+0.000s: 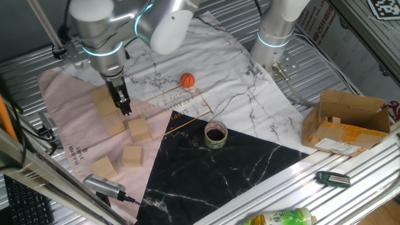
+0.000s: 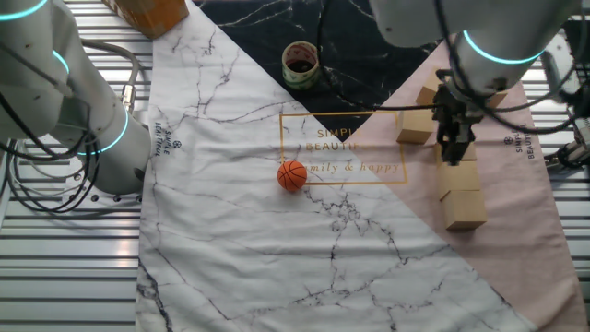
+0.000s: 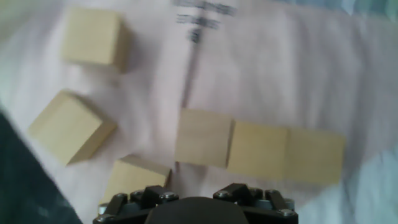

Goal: Stack the blocks into a pyramid shape

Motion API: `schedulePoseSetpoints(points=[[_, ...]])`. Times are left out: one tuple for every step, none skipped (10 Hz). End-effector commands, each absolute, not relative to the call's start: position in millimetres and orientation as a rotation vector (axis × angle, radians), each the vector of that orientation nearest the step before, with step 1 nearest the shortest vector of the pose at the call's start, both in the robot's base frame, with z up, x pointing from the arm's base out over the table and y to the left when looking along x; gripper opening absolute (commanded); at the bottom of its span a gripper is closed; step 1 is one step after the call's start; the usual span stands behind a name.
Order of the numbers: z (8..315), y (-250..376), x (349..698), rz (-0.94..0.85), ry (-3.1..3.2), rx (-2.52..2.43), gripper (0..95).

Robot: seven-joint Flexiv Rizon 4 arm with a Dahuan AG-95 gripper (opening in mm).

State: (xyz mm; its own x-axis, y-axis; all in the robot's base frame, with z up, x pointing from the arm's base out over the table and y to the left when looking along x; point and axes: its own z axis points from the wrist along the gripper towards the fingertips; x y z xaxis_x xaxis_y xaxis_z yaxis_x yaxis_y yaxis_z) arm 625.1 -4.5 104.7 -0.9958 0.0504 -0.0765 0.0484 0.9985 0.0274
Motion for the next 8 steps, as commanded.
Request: schedulePoseSetpoints(points=[[105.4, -9.4, 618.2, 0.054, 3.037, 0.372, 76.0], [105.4, -9.4, 618.2, 0.063, 3.037, 0.391, 76.0], [105.2, -9.4, 618.2, 0.072, 3.038, 0.395, 76.0], [104.7, -9.4, 618.2, 0.07, 3.04, 0.394, 76.0], [104.7, -9.4, 618.3, 0.068, 3.04, 0.388, 76.0], [104.7, -9.4, 618.3, 0.065, 3.041, 0.371, 76.0], [104.7, -9.4, 618.3, 0.061, 3.042, 0.357, 76.0], [104.7, -9.4, 618.3, 0.063, 3.045, 0.356, 76.0]])
